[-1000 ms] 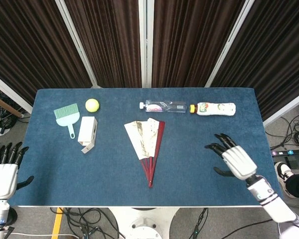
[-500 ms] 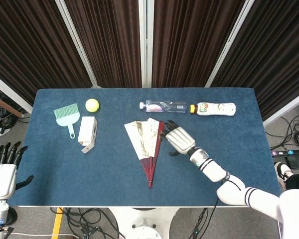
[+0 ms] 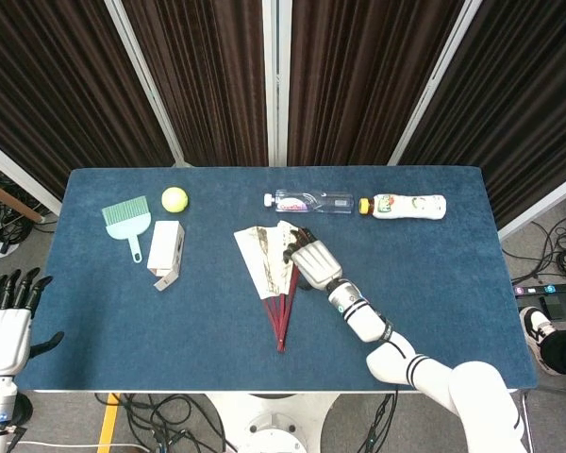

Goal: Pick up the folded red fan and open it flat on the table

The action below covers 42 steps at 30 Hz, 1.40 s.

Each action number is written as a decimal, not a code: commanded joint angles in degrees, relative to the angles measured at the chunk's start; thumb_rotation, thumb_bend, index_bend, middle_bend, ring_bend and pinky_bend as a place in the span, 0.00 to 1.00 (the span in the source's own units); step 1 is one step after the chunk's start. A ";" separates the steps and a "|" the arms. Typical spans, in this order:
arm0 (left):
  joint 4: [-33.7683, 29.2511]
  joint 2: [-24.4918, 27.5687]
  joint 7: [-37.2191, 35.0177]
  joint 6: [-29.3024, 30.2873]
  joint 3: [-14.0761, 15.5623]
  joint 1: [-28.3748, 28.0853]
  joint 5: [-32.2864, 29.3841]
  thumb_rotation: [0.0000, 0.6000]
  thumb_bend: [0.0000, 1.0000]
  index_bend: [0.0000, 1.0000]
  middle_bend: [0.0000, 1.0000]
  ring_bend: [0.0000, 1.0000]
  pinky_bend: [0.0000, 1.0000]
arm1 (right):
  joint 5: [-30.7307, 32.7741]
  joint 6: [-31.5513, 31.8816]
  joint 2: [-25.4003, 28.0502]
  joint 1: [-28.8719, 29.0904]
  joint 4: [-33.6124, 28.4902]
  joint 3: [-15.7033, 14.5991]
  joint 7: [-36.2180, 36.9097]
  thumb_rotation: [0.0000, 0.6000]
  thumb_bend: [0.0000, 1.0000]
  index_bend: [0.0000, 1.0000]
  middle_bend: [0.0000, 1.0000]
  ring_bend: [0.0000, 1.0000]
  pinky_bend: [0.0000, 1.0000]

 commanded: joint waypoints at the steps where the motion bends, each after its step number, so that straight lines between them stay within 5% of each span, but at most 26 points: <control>1: 0.07 -0.05 -0.01 -0.09 0.01 -0.01 -0.09 1.00 0.00 0.18 0.09 0.00 0.07 | -0.93 3.11 -3.23 0.02 4.66 -1.22 4.22 1.00 0.14 0.41 0.32 0.06 0.03; 20: 0.35 -0.21 -2.37 -0.85 0.13 -0.08 -0.48 1.00 0.00 0.18 0.09 0.00 0.07 | -3.83 11.55 -14.75 -0.83 23.29 -5.11 8.43 1.00 0.16 0.32 0.30 0.04 0.00; 25: 0.45 -0.09 -3.32 -0.95 0.14 0.02 -0.66 1.00 0.00 0.18 0.09 0.00 0.07 | -3.47 11.52 -15.70 0.30 24.37 -4.86 9.33 1.00 0.27 0.33 0.30 0.05 0.00; 34: 0.87 -0.17 -4.05 -0.74 -0.01 0.06 -0.63 1.00 0.00 0.18 0.09 0.00 0.07 | -3.32 10.50 -15.70 2.71 24.72 -5.13 6.74 1.00 0.52 0.49 0.36 0.12 0.00; 42: 0.99 0.21 -5.21 -1.23 -1.28 -1.71 0.61 1.00 0.00 0.18 0.09 0.00 0.07 | -6.09 14.11 -13.29 5.67 26.13 -7.19 8.20 1.00 0.67 0.74 0.56 0.24 0.00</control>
